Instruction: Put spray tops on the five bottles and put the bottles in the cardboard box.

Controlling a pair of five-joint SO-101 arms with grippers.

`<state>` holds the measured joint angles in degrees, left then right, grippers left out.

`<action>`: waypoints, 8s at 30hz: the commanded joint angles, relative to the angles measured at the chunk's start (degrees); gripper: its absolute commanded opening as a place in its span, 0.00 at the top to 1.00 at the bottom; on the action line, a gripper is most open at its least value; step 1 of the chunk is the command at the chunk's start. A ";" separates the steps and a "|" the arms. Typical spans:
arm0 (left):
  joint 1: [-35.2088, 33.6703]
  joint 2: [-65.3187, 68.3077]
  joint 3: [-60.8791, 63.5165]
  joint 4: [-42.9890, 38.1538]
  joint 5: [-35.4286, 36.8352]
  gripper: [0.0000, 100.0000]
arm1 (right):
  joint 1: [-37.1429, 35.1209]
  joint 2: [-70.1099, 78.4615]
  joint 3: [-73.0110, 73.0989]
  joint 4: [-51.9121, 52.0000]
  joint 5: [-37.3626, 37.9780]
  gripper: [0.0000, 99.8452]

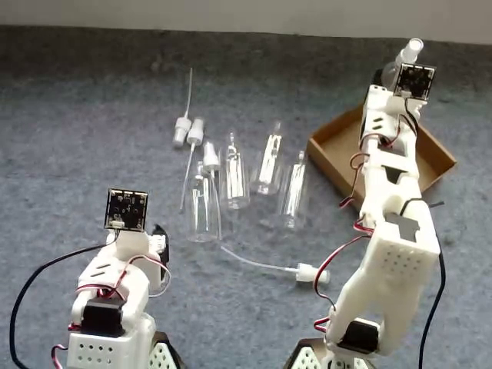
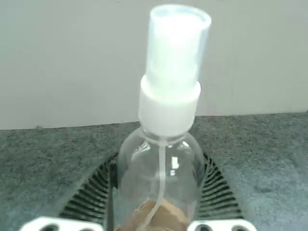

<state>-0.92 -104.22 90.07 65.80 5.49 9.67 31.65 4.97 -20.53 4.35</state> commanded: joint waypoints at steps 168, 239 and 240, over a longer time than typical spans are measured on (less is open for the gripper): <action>35.56 -0.22 6.99 -31.91 0.18 0.99 | -0.13 -15.60 -12.00 45.85 0.18 0.93; 35.56 0.04 6.99 -31.82 0.18 0.99 | 0.92 4.97 -33.19 58.86 8.97 0.79; 35.65 0.04 6.99 -31.82 0.18 0.99 | 1.01 4.88 -33.19 58.86 8.97 0.79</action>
<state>35.21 -104.04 95.87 33.71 5.58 9.05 37.63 -26.59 39.78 12.62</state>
